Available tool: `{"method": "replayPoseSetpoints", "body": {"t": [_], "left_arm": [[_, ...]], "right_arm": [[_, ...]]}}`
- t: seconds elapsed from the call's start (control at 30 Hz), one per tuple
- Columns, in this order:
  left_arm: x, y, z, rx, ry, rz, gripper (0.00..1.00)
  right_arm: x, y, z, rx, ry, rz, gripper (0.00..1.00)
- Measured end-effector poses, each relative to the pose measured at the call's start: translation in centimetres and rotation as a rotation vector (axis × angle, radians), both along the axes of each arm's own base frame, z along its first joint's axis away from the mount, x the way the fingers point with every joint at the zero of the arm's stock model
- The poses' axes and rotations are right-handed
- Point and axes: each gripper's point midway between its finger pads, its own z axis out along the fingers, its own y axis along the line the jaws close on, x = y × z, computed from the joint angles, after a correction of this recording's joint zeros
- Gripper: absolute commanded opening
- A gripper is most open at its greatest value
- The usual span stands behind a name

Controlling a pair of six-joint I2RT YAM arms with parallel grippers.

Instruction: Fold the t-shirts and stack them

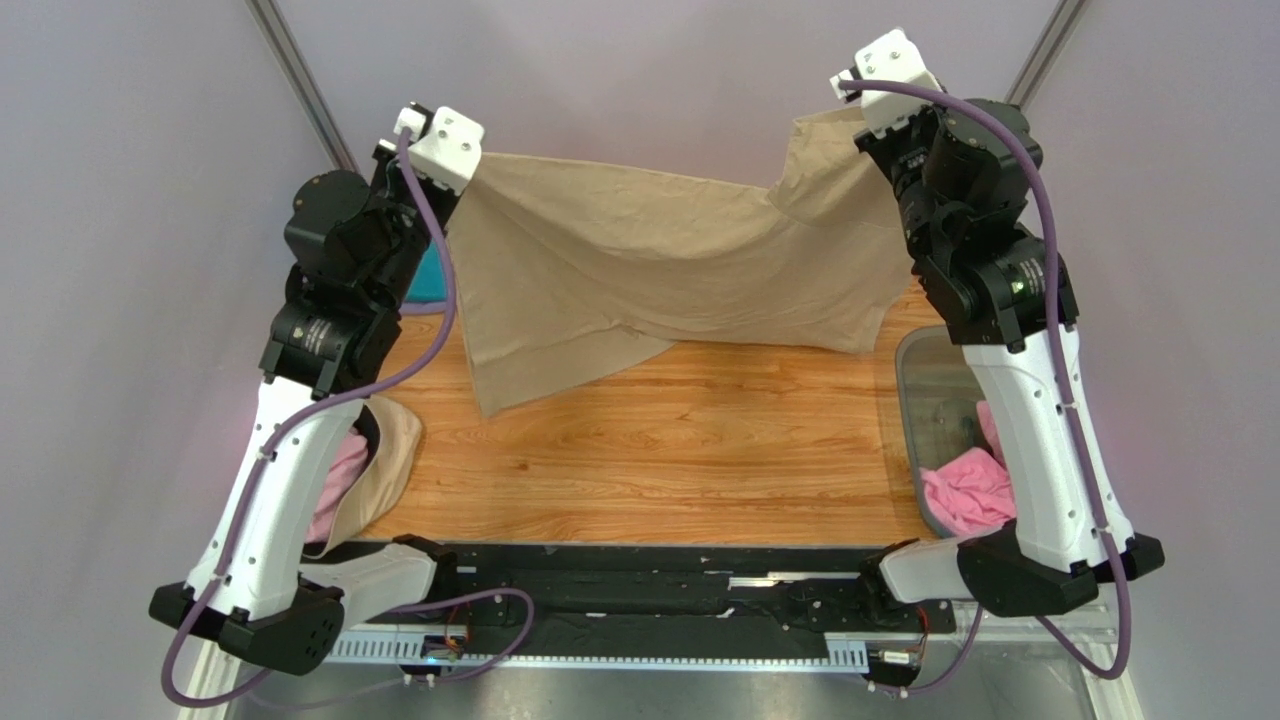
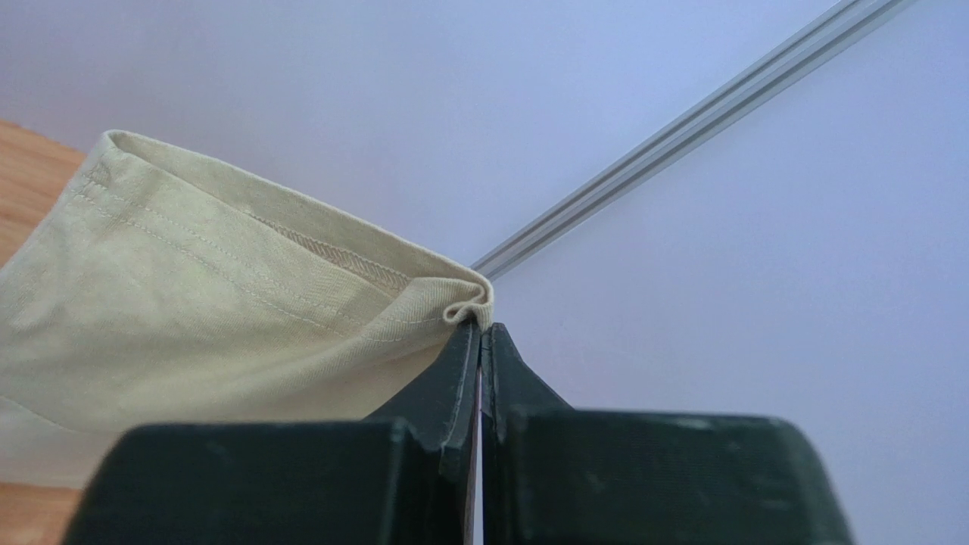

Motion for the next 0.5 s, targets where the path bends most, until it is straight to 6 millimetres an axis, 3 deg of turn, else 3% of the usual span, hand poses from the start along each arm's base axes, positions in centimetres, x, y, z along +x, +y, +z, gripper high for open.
{"method": "replayPoseSetpoints", "body": {"t": [0.13,0.27,0.5], "left_arm": [[-1.0,0.8,1.9,-0.019,-0.040,0.026,0.00],[-3.6,1.8,3.3,-0.037,-0.076,0.030,0.00],[-9.4,3.8,5.0,-0.058,-0.160,0.021,0.00]], "right_arm": [[-0.9,-0.8,2.2,-0.015,-0.062,-0.018,0.00],[-2.7,-1.7,5.1,0.008,-0.126,-0.029,0.00],[-10.4,-4.7,9.8,0.032,-0.258,-0.026,0.00]]}}
